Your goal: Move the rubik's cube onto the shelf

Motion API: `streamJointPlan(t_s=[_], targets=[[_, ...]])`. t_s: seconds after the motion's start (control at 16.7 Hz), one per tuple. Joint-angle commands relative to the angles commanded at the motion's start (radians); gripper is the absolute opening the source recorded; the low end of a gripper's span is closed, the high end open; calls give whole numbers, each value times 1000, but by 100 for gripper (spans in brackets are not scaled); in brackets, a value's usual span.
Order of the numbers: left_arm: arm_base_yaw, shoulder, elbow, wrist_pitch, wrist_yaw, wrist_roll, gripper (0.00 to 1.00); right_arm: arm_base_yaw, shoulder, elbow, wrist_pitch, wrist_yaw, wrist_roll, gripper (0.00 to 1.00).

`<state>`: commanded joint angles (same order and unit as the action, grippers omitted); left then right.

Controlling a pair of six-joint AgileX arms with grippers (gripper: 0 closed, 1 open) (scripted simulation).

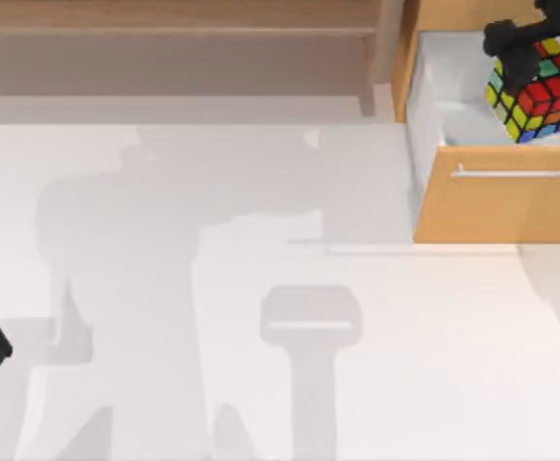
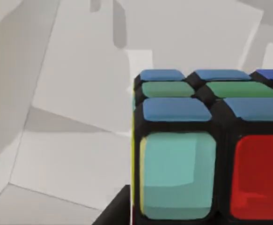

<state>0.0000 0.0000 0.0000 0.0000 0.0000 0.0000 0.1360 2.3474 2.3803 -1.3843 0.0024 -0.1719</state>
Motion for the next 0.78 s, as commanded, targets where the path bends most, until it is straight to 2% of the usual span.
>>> streamJointPlan(t_s=[0.48,0.78], targets=[[0,0,0,0,0,0,100,-7,-76,101,-113,18,14,0],[0,0,0,0,0,0,100,-15,52,69,-67,6,-4,0]])
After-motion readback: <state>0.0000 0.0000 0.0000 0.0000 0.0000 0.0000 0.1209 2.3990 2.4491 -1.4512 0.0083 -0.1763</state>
